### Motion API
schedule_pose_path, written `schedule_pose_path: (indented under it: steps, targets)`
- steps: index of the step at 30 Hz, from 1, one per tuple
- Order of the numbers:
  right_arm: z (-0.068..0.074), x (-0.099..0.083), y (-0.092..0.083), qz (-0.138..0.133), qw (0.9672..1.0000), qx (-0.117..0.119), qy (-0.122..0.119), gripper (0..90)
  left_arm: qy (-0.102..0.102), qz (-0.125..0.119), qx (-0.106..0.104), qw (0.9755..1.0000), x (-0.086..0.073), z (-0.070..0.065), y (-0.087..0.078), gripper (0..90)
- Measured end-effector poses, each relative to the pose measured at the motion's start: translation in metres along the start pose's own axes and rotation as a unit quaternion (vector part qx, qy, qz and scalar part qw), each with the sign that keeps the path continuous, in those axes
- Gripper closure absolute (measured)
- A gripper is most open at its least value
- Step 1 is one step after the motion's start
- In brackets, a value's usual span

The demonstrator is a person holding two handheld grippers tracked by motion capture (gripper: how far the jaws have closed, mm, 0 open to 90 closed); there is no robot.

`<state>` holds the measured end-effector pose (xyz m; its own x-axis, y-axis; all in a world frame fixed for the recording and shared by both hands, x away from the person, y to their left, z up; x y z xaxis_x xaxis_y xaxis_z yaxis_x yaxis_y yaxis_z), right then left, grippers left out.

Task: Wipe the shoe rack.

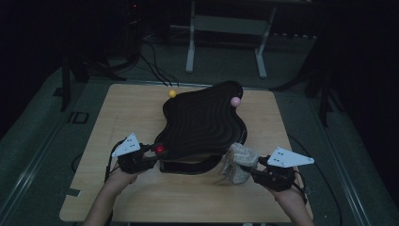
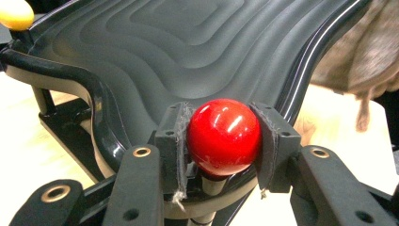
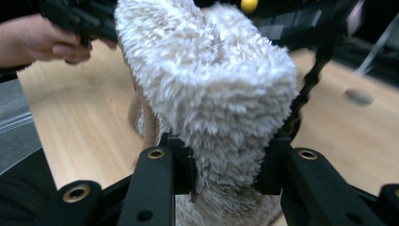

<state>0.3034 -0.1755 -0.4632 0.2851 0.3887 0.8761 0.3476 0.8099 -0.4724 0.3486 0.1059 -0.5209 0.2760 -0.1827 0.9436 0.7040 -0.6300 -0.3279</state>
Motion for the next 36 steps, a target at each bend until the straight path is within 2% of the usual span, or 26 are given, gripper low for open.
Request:
schedule_pose_path:
  steps: [3,8,12,15,19,22,25,27,31,32,34,36]
  targets:
    - [0.005,-0.007,0.013,0.020,0.9997,0.012,-0.003,66.0,-0.002,0.000,-0.003,1.0000,0.000,0.000,0.000,59.3]
    - [0.010,0.008,0.013,0.016,0.9996,0.011,-0.023,66.0,-0.003,0.000,-0.005,1.0000,0.000,0.000,0.000,59.3]
    - [0.004,-0.003,0.022,0.026,0.9996,0.009,-0.009,66.0,-0.003,0.000,-0.005,1.0000,0.000,0.000,0.001,59.3]
    - [0.007,-0.007,0.028,0.039,0.9991,0.014,-0.008,66.0,-0.003,0.000,-0.004,1.0000,0.000,0.000,0.000,59.3]
    - [0.019,0.012,0.020,0.011,0.9993,0.026,-0.025,66.0,-0.001,0.001,-0.005,1.0000,0.000,0.000,0.000,59.2]
    - [0.014,0.015,0.021,0.013,0.9994,0.005,-0.031,66.0,-0.002,0.000,-0.006,1.0000,0.000,0.000,0.000,59.2]
    - [0.011,0.003,0.030,0.031,0.9993,0.005,-0.021,66.0,-0.001,0.001,-0.006,1.0000,0.000,0.000,0.000,59.2]
    - [0.012,-0.001,0.035,0.035,0.9992,0.016,-0.011,66.0,-0.001,0.001,-0.006,1.0000,0.000,0.000,0.000,59.2]
    - [0.019,0.005,0.037,0.031,0.9990,0.024,-0.021,66.0,-0.003,0.001,-0.006,1.0000,0.000,0.000,0.000,59.2]
    - [0.019,0.007,0.038,0.030,0.9991,0.020,-0.023,66.0,-0.002,0.002,-0.007,1.0000,0.000,0.000,0.000,59.2]
    - [0.013,0.004,0.039,0.037,0.9987,-0.002,-0.036,65.9,0.000,0.002,-0.006,1.0000,0.000,0.000,0.000,59.2]
    - [0.010,-0.002,0.044,0.044,0.9985,-0.005,-0.032,65.9,-0.003,0.002,-0.008,1.0000,0.000,0.000,0.001,59.2]
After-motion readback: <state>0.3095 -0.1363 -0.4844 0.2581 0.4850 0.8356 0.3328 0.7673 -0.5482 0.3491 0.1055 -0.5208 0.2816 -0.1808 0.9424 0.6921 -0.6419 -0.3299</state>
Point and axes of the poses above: each handheld gripper's, and its own axes: y roughly forward along the jaws, x roughly out of its top, z roughly to its left, the point moved 10 cm from there along y, roughly forward along the jaws, and after that the axes turned 13 degrees about x, right-handed, at the moved point
